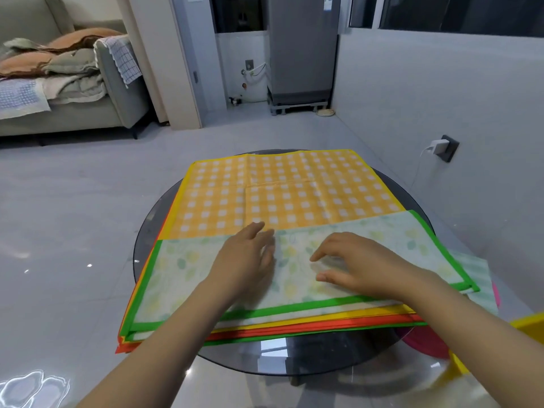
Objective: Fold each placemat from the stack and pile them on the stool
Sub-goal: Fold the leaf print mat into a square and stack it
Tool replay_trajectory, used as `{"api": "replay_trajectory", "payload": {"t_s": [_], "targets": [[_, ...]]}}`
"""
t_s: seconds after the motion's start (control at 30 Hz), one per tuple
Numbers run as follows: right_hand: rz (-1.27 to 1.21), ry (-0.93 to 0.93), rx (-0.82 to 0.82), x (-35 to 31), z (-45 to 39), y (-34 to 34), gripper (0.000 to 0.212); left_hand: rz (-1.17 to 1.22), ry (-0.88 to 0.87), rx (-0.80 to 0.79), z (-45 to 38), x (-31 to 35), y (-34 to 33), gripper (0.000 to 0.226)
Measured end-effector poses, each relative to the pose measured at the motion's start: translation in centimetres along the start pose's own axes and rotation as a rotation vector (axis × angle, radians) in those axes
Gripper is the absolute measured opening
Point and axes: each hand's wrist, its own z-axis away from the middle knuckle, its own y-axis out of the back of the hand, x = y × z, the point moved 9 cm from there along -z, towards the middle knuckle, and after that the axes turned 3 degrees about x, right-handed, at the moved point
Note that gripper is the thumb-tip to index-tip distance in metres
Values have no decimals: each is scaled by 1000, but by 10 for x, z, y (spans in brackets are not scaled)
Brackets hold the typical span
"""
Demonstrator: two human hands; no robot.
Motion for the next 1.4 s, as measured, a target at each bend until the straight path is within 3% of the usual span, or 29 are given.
{"api": "replay_trajectory", "payload": {"t_s": [0.2,0.5,0.77,0.9,1.13,1.23,1.4], "targets": [[35,14,2,-7,-26,-15,49,-111,7,-201,-6,2,-43,56],[126,-104,24,21,-42,-50,59,-180,-12,-172,-6,-4,-49,59],[141,-368,63,108,-8,-25,61,-169,-33,-146,-6,-4,-49,80],[178,-463,94,138,8,-13,64,-180,-27,-147,-6,-4,-49,68],[177,-535,112,144,10,-10,71,-179,-19,-156,-6,-3,-49,68],[86,-514,129,126,0,-12,68,-169,-18,-159,-6,-2,-49,70],[12,-292,101,57,-34,-25,62,-168,-5,-172,-6,0,-49,56]]}}
